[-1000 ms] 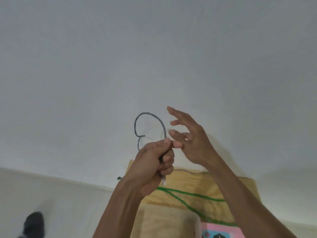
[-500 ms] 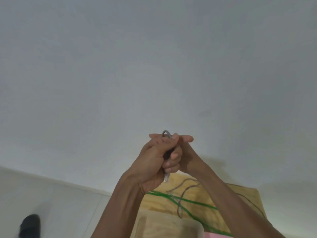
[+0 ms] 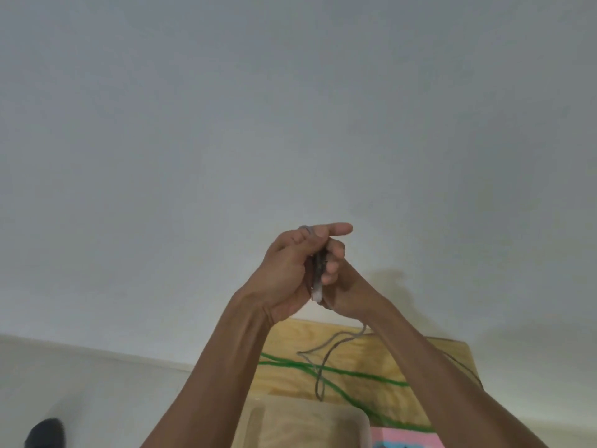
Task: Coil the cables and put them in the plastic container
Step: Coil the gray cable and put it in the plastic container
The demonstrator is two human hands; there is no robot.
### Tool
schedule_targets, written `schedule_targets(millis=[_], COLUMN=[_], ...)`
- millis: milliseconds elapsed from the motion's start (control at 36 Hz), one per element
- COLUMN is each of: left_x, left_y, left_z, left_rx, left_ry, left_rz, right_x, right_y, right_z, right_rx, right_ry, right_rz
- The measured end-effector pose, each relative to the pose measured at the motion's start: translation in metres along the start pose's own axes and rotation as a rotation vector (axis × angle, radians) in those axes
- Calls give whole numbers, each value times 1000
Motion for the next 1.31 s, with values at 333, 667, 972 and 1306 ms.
schedule_targets(millis=[333, 667, 972, 1306], left_x=[24, -10, -21, -6], left_y=[11, 5, -11, -19], left_z=[-27, -21, -6, 0], left_rx=[-9, -170, -90, -289], left_ry=[-307, -207, -77, -158], left_rz=[-307, -919, -390, -237], right_x=[8, -49, -34, 19], right_y=[25, 90, 89, 41], right_z=[24, 9, -22, -3], right_rx=[121, 133, 159, 160], right_ry=[82, 317, 175, -60], right_rz=[48, 226, -304, -521])
Point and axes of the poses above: each hand's wrist, its own z-axis away from the middle knuckle, its own y-axis out of the back of the hand, x = y × z, the point moved 6 cm from there along -z, towards the middle knuckle, and after that the axes turned 11 degrees about x, right-handed, at the moved point
